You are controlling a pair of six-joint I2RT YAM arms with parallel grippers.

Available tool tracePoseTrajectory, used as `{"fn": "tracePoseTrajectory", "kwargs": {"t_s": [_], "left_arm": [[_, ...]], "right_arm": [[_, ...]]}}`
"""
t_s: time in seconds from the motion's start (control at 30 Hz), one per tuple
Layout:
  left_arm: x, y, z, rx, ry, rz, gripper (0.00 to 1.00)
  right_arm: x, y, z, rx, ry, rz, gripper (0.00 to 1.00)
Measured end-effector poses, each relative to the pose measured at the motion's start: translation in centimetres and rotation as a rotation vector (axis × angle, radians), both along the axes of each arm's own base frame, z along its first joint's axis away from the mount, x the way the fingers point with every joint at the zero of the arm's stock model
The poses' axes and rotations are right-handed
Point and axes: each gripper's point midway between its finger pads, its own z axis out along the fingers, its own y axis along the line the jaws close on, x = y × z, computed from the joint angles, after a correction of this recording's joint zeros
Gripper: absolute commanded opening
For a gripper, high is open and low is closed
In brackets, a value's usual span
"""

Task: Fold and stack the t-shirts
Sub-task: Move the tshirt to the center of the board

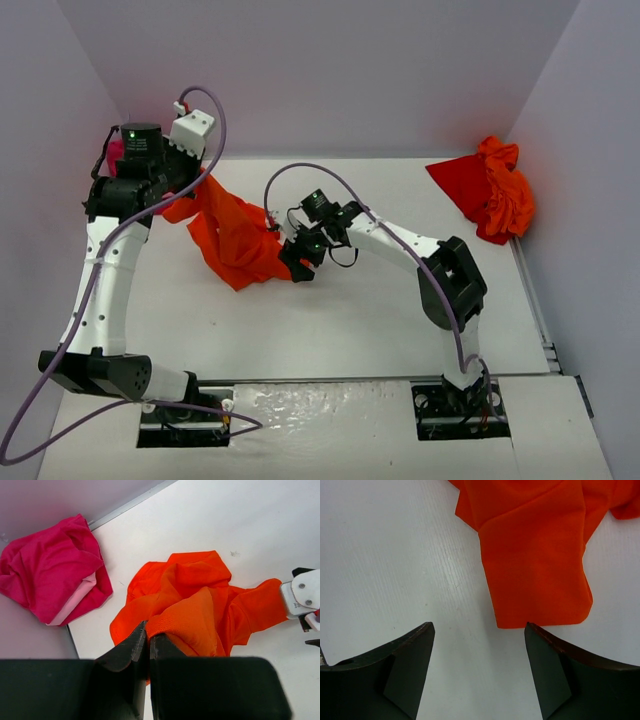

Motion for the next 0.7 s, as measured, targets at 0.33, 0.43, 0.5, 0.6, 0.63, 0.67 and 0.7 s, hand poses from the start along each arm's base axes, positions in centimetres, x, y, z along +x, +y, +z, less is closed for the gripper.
{"fn": "tracePoseTrajectory", "kwargs": {"t_s": [0.33, 0.43, 0.5, 0.6, 0.63, 0.67, 0.7], "left_arm": [[0.0, 0.0, -2.6, 0.007, 0.059, -0.001, 0.0], [0.0, -0.1, -2.5, 0.005, 0.056, -0.003, 0.0], [0.0, -0.1, -2.5, 0.003, 0.055, -0.006, 0.0], [0.0, -0.1, -2.5, 0.003, 0.055, -0.007, 0.0], [0.0, -0.1, -2.5, 0.003, 0.055, -0.007, 0.0], [0.0, -0.1, -2.5, 0.003, 0.055, -0.007, 0.0], [0.0, -0.1, -2.5, 0.003, 0.055, -0.007, 0.0]], "right_arm": [[2.6, -1.3, -3.9, -0.077, 0.02, -0.033, 0.69], [3.4, -1.7, -3.9, -0.079, 0.013, -0.047, 0.69], [4.0, -1.9, -3.8, -0.079, 0.007, -0.057, 0.69], [4.6, -1.9, -4.0, -0.079, 0.003, -0.061, 0.67], [4.6, -1.9, -4.2, -0.081, 0.006, -0.06, 0.65], [4.7, -1.9, -4.4, -0.084, 0.008, -0.059, 0.61], [4.6, -1.9, -4.7, -0.089, 0.014, -0.057, 0.58]]}}
